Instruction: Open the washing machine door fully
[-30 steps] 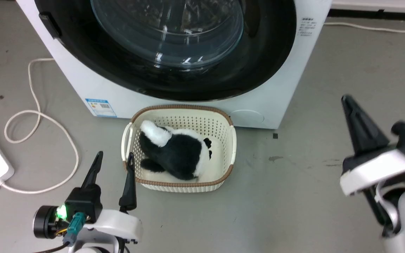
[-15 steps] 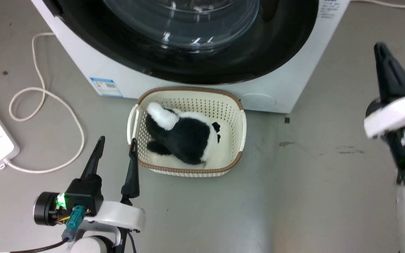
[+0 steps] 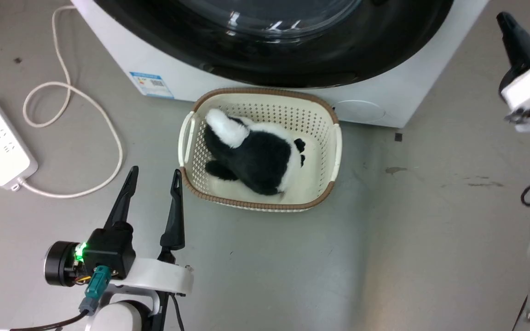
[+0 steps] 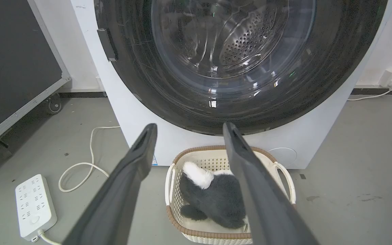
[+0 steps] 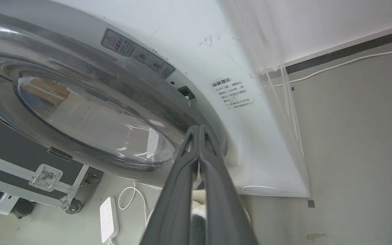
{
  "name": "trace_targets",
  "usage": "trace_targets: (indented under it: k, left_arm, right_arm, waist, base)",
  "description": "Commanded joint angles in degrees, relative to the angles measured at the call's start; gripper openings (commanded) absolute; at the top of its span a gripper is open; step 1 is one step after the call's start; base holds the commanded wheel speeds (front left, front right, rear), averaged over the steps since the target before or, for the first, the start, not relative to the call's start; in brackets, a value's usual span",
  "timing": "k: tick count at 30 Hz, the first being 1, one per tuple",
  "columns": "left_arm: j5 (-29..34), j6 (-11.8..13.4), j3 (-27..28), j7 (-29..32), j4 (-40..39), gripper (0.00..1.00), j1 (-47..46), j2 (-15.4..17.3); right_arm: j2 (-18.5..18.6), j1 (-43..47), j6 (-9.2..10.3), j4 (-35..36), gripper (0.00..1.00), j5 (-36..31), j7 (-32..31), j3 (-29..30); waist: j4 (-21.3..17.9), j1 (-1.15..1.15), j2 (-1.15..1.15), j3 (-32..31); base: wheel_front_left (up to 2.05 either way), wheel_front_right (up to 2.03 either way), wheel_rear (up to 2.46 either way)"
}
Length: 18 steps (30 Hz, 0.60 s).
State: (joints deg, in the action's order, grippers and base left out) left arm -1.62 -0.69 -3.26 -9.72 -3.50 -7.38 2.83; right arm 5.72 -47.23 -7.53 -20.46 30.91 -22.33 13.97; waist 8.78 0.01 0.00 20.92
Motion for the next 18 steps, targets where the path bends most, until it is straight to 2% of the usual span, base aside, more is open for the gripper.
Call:
trace_targets:
  k: [1,18]
  left_arm:
    - [-0.09,-0.23,-0.28,-0.58,-0.17,1.0,-1.23,0.08]
    - [-0.68,0.11,-2.05,-2.61,-0.58,1.0,-2.86,0.05]
  right_arm:
    - [-0.2,-2.58,0.02,-1.16,0.0,1.07,-0.99,0.86]
    - [-1.05,-20.89,0.03,-16.02,0.0,5.38,-15.92,14.89]
  waist:
    - [0.48,-0.01,0.0,0.5]
    - [3.61,-0.01,0.0,4.53]
  base:
    - [0.0,0.0,0.0]
    - [0.0,0.0,0.0]
